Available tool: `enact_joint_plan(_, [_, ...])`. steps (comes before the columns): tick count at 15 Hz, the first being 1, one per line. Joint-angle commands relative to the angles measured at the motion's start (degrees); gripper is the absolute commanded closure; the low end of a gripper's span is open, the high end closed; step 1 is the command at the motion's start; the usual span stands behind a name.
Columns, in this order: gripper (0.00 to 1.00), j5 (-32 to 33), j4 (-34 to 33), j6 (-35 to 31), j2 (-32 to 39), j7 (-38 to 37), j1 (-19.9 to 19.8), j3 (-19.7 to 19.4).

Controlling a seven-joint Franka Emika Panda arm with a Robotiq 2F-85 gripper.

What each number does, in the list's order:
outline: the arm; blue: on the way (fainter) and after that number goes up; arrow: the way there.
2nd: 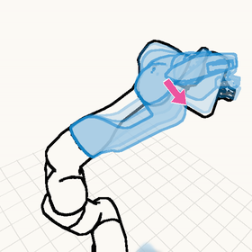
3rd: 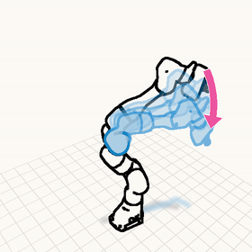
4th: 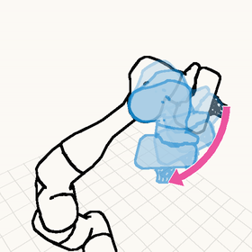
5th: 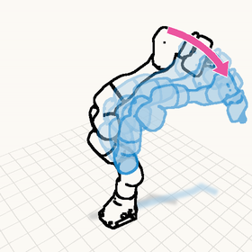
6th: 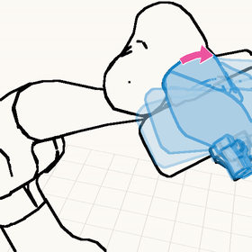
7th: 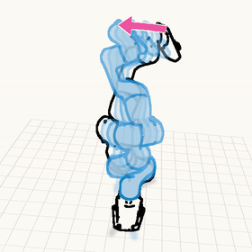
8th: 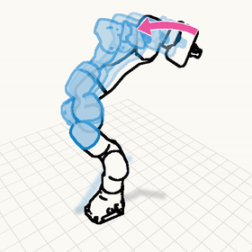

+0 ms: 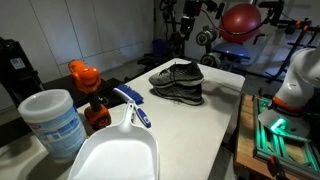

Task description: Pick up the top sneaker and put it on the table, pick up the left sneaker and put it on top of the right sneaker

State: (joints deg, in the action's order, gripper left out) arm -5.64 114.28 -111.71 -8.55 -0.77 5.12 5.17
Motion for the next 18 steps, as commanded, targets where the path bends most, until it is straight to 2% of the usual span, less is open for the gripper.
enact_joint_plan(1, [0.00,-0.68,-1.50,0.74,2.41,0.51,0.40,0.13])
enact_joint_plan(4, [0.00,-1.07,-4.06,1.30,6.11,1.00,0.69,0.25])
enact_joint_plan(8, [0.00,-2.38,-4.39,3.65,5.73,3.68,1.06,0.49])
enact_joint_plan(13, [0.00,-1.31,-4.94,12.23,7.01,1.50,1.14,0.91])
enact_joint_plan(15, [0.00,-0.13,-4.43,12.55,7.28,0.22,1.17,1.05])
enact_joint_plan(16, [0.00,-1.33,-3.98,10.07,7.34,1.08,1.21,1.04])
enact_joint_plan(18, [0.00,-1.18,-4.51,9.66,8.37,0.63,1.33,1.19])
